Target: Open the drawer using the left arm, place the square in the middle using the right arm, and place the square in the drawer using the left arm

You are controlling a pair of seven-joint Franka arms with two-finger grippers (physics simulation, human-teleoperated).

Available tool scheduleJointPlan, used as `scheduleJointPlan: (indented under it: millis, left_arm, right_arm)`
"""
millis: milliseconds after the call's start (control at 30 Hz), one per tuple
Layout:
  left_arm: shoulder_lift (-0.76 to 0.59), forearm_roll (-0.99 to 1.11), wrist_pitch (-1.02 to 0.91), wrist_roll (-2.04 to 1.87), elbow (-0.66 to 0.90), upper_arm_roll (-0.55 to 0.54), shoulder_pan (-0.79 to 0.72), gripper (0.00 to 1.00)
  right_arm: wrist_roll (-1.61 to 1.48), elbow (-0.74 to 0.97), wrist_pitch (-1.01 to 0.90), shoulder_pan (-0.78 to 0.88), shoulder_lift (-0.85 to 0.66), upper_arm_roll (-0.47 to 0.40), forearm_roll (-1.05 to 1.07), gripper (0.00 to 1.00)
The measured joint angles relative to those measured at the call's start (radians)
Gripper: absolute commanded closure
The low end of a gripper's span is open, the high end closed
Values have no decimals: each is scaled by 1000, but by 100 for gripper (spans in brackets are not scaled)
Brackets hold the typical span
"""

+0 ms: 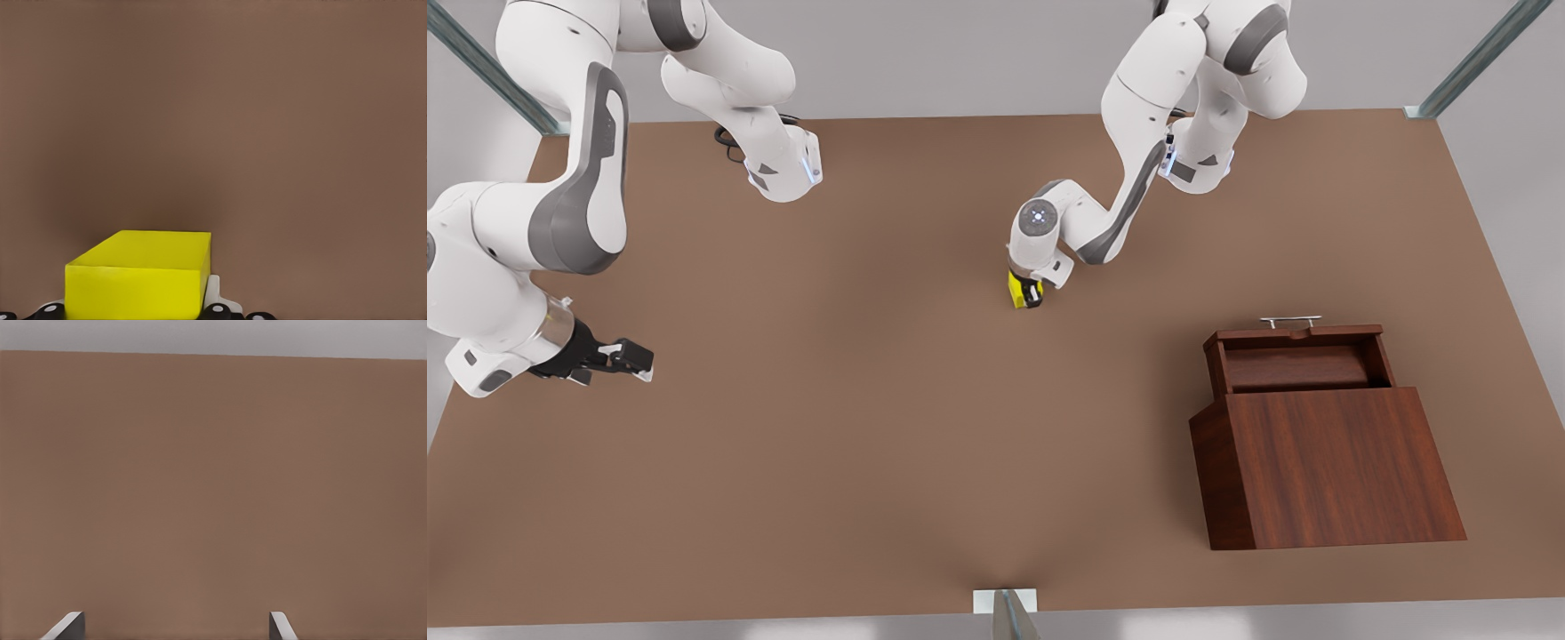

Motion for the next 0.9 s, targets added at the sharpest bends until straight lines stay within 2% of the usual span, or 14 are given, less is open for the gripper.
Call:
scheduleJointPlan:
  millis: [100, 233, 333, 400, 600, 700, 900]
  left_arm:
    - [-55, -3, -32, 10, 0, 3, 33, 35]
    - [-194, 6, -223, 97, 44, 58, 135, 35]
    - [-235, 23, -466, 286, 208, 121, 209, 35]
    - [-264, 31, -566, 433, 277, 125, 308, 35]
    - [-305, 49, -689, 945, 359, 125, 602, 34]
    - [-295, 69, -680, 945, 328, 125, 611, 34]
    - [-267, 108, -639, 950, 319, 126, 755, 34]
  right_arm:
    - [2, 1, 2, 0, 8, 0, 1, 0]
    - [2, 0, 8, 2, 8, 0, 1, 0]
    - [2, 0, 9, 2, 8, 0, 2, 0]
    - [2, 0, 9, 2, 13, 0, 2, 0]
    - [5, 0, 15, 2, 14, 0, 2, 0]
    - [6, 0, 15, 3, 14, 0, 2, 0]
    - [6, -4, 16, 1, 15, 3, 2, 0]
